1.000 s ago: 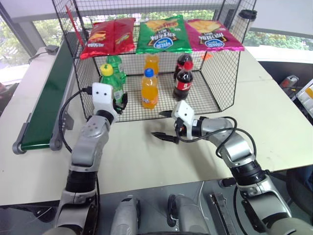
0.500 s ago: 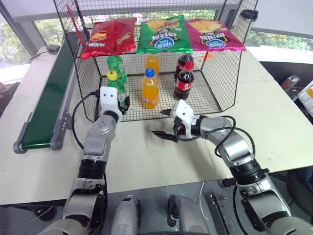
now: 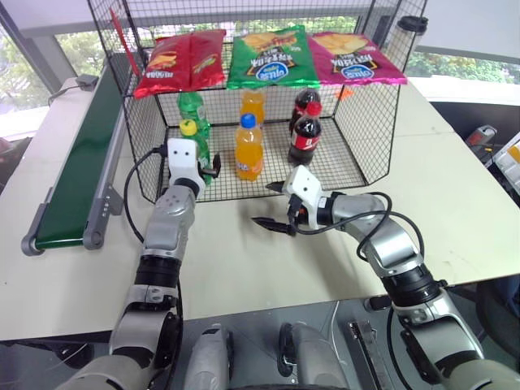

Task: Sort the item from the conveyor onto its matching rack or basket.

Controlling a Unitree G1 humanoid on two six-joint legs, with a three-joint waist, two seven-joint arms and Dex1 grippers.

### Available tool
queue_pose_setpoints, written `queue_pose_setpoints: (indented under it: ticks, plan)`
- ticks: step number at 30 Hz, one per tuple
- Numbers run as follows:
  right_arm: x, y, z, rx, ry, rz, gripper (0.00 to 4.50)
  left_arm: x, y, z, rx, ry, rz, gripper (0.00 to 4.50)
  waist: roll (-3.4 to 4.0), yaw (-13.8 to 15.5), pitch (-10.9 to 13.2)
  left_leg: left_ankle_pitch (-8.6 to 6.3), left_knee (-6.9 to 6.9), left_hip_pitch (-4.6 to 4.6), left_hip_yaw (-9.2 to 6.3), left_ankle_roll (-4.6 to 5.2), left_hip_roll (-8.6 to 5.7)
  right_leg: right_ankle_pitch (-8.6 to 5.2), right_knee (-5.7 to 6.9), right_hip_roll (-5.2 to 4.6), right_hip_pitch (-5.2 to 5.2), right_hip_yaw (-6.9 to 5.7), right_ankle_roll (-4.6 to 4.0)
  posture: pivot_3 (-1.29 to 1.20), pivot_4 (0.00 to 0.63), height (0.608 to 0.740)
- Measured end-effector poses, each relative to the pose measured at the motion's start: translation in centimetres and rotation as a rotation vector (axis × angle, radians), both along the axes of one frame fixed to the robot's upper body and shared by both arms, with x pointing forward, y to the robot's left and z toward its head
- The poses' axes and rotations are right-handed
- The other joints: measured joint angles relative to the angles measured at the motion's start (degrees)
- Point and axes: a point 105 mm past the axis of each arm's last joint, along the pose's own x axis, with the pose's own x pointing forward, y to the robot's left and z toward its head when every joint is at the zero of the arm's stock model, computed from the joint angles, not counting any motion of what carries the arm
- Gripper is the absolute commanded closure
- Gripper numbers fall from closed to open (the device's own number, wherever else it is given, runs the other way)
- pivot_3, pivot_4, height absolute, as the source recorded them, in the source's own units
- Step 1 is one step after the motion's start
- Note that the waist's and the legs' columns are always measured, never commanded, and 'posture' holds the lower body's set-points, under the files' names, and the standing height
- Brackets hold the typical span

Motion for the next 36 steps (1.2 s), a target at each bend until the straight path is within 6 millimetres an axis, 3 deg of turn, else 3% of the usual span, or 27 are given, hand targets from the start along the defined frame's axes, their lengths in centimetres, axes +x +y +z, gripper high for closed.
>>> queue_pose_setpoints:
  ticks: [21, 24, 32, 36]
  plan:
    - [-0.4, 0.6, -0.2, 0.007, 0.006, 0.033, 0.0, -5.3, -0.3, 8.2, 0.038, -0.237, -0.029, 0.02, 0.0, -0.02, 0.0, 0.0, 0.0, 0.01, -0.02, 0.0, 0.0, 0.0, 0.01, -0.01, 0.01, 0.01, 0.0, 0.0, 0.15, 0.74]
    - [-0.4, 0.7, -0.2, 0.011, 0.004, 0.036, 0.0, -6.8, 0.2, 7.5, 0.011, -0.202, -0.029, 0.02, 0.0, -0.24, 0.0, 0.0, -0.01, 0.02, -0.03, 0.0, 0.01, 0.0, 0.01, 0.0, 0.01, 0.02, 0.0, 0.0, 0.15, 0.74]
    - [-0.4, 0.6, -0.5, 0.013, 0.016, 0.033, 0.0, -11.7, 1.0, 1.8, -0.043, 0.015, -0.051, 0.02, 0.0, -0.02, 0.0, 0.0, 0.0, 0.03, -0.06, 0.0, 0.01, -0.02, 0.02, -0.01, 0.02, 0.03, -0.03, 0.0, 0.15, 0.74]
    - [-0.5, 0.4, -0.6, 0.013, 0.024, 0.037, 0.0, -13.3, 1.8, 0.2, -0.073, 0.086, -0.047, 0.02, 0.0, -0.01, 0.0, 0.0, 0.01, 0.06, -0.07, 0.0, 0.01, -0.02, 0.01, 0.0, 0.04, 0.03, -0.04, 0.0, 0.15, 0.74]
